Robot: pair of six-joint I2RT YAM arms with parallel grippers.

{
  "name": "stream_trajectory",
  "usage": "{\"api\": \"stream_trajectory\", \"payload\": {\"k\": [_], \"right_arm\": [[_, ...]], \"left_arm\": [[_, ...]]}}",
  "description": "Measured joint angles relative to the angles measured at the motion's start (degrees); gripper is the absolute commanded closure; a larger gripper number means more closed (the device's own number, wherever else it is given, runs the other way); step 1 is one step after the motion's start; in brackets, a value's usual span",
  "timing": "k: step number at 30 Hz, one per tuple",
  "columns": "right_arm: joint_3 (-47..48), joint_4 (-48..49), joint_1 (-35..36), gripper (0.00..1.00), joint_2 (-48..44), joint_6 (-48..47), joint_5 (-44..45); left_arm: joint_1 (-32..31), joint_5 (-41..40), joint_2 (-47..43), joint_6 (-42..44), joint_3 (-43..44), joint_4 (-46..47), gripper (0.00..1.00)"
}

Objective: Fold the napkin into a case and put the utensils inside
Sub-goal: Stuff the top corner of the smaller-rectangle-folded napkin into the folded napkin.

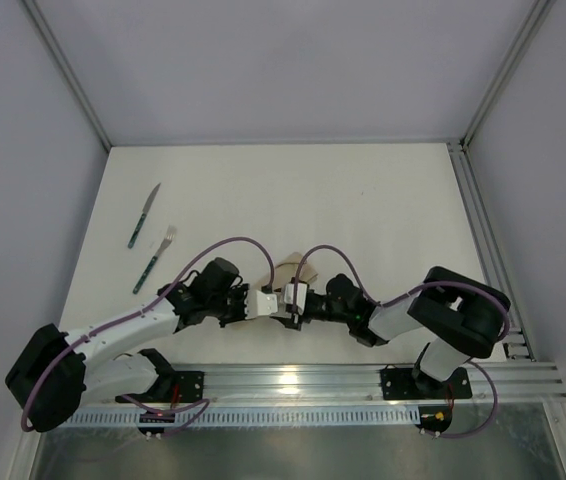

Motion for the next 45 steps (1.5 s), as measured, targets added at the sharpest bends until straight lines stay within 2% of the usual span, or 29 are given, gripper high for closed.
{"api": "stream_trajectory", "payload": {"k": [5, 11, 19, 29, 45], "right_arm": [[1.25, 2.69, 2.56, 0.30, 2.86, -2.23, 0.42], [3.58, 1.09, 2.64, 0.30, 4.42, -5.09, 0.79], [4.83, 4.90, 2.82, 0.31, 8.87, -6.03, 4.11], [-3.41, 8.76, 2.86, 0.30, 7.87, -3.28, 6.80], [-0.79, 8.94, 2.86, 0.30, 7.82, -4.31, 8.52]], "left_arm": [[0.09, 0.55, 0.04, 0.04, -0.35, 0.02, 1.00], [0.31, 1.31, 0.57, 0.04, -0.37, -0.02, 1.00], [1.36, 0.55, 0.59, -0.24, -1.29, -1.09, 1.00], [1.42, 0.92, 0.44, -0.70, -1.29, 1.01, 1.00], [1.75, 3.89, 0.96, -0.79, -1.29, 1.64, 1.00]]}}
